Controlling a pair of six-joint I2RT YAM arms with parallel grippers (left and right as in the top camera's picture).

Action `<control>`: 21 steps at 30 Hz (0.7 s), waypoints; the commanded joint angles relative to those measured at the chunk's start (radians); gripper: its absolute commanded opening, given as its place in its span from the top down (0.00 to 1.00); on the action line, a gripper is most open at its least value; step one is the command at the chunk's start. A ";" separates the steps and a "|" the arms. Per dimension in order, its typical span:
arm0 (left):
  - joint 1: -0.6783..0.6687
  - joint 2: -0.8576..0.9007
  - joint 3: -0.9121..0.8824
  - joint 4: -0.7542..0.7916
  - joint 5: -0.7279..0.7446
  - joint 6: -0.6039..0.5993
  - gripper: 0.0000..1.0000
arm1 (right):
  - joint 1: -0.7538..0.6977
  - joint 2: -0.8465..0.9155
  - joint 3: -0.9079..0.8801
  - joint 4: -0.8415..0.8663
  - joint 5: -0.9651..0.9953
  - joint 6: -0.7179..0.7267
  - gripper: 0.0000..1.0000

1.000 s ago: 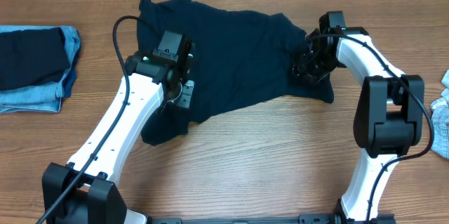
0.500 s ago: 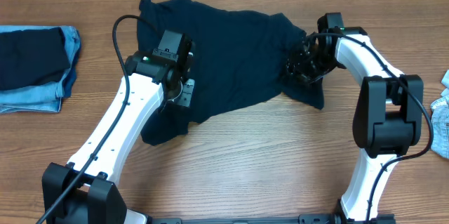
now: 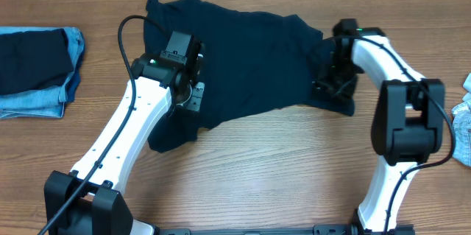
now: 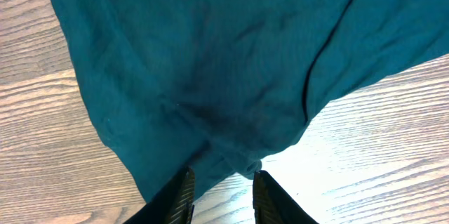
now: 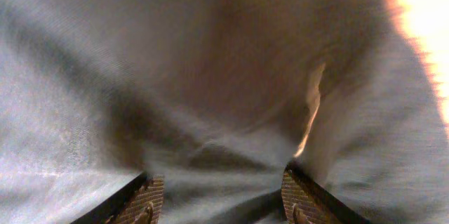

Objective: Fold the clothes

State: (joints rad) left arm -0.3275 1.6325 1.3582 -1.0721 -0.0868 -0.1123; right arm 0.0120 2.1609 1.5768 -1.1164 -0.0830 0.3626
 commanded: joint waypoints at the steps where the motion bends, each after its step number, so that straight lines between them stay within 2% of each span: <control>1: 0.000 -0.004 0.013 0.004 0.009 0.008 0.67 | -0.101 -0.014 0.016 0.000 0.087 0.002 0.41; 3: 0.000 -0.004 0.013 0.005 0.009 0.008 0.64 | -0.135 -0.014 0.016 0.007 -0.032 -0.095 0.41; 9: 0.000 -0.004 0.013 0.008 0.009 0.008 0.59 | -0.147 -0.029 0.016 0.051 -0.074 -0.156 0.38; 19: 0.000 -0.004 0.013 0.034 0.010 0.008 0.54 | -0.152 -0.040 0.016 0.078 -0.076 -0.102 0.41; 21: 0.000 -0.004 0.013 0.037 0.009 0.008 0.52 | -0.150 -0.040 0.014 0.087 -0.075 -0.095 0.46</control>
State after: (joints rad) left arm -0.3275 1.6325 1.3582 -1.0439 -0.0868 -0.1089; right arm -0.1368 2.1567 1.5784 -1.0489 -0.1467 0.2420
